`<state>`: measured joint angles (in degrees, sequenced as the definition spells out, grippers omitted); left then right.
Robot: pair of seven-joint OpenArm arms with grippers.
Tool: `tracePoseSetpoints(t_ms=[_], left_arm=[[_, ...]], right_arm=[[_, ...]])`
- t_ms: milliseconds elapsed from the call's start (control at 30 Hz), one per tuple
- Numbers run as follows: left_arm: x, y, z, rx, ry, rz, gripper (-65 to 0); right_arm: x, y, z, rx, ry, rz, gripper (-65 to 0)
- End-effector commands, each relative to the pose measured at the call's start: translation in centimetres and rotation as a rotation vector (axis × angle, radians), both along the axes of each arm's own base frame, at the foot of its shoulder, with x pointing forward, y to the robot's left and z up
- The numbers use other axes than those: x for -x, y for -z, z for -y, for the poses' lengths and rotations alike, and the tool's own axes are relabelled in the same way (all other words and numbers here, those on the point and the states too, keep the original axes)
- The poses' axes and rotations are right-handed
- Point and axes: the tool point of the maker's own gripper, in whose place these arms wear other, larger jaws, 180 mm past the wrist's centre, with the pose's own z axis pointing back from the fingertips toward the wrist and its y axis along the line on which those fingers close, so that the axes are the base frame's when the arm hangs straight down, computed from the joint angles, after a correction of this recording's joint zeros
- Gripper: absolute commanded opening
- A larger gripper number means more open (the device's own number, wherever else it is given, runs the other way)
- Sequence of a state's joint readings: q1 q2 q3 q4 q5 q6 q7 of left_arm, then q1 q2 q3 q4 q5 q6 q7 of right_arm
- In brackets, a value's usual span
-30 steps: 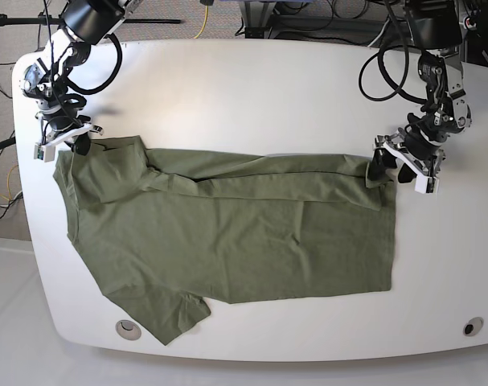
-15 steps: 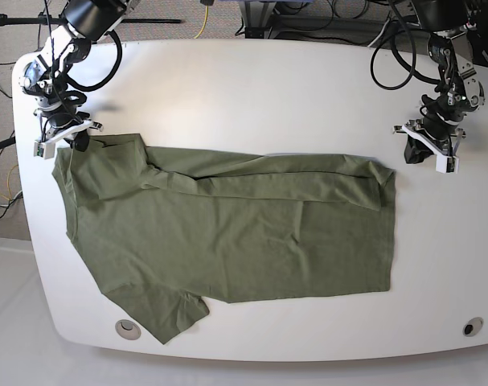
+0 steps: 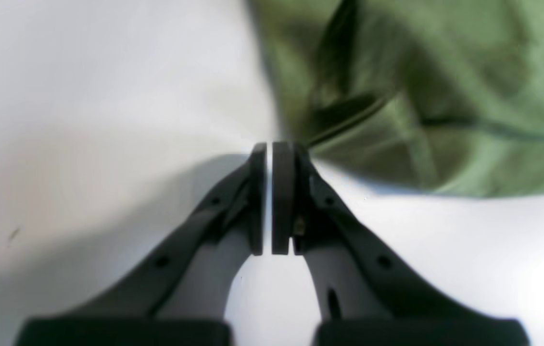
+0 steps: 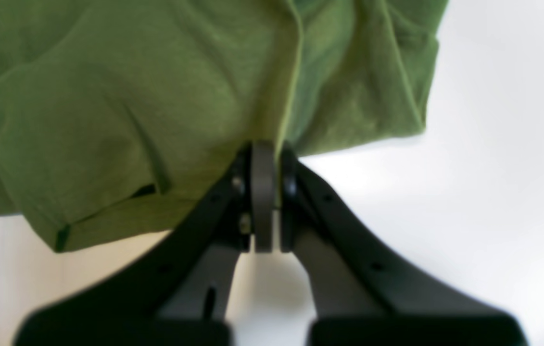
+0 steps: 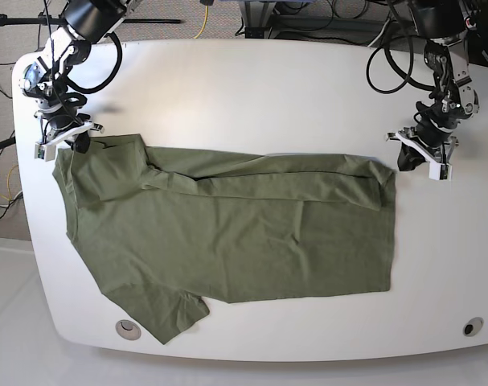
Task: Fold the T-shirt properly
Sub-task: 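Lift the left gripper up off the folded edge end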
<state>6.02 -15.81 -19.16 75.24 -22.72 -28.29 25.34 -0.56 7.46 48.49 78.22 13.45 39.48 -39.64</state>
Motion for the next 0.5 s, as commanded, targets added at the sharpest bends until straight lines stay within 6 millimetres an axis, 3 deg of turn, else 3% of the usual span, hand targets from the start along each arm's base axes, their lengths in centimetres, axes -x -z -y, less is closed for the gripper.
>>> tracePoseSetpoints(t_ms=[0, 433, 467], left_arm=[[-1.0, -1.6, -0.2, 0.000, 0.006, 0.055, -63.1], [2.6, -0.2, -0.5, -0.026, 0.013, -0.021, -65.0], [2.7, -0.1, -0.5, -0.030, 0.013, -0.030, -62.8]], right_arm=[[-0.9, -1.7, 0.9, 0.031, -0.003, 0.054, -65.0], [0.6, -1.3, 0.7, 0.052, -0.012, 0.025, -65.0], [0.3, -1.3, 0.8, 0.047, -0.009, 0.029, -65.0]])
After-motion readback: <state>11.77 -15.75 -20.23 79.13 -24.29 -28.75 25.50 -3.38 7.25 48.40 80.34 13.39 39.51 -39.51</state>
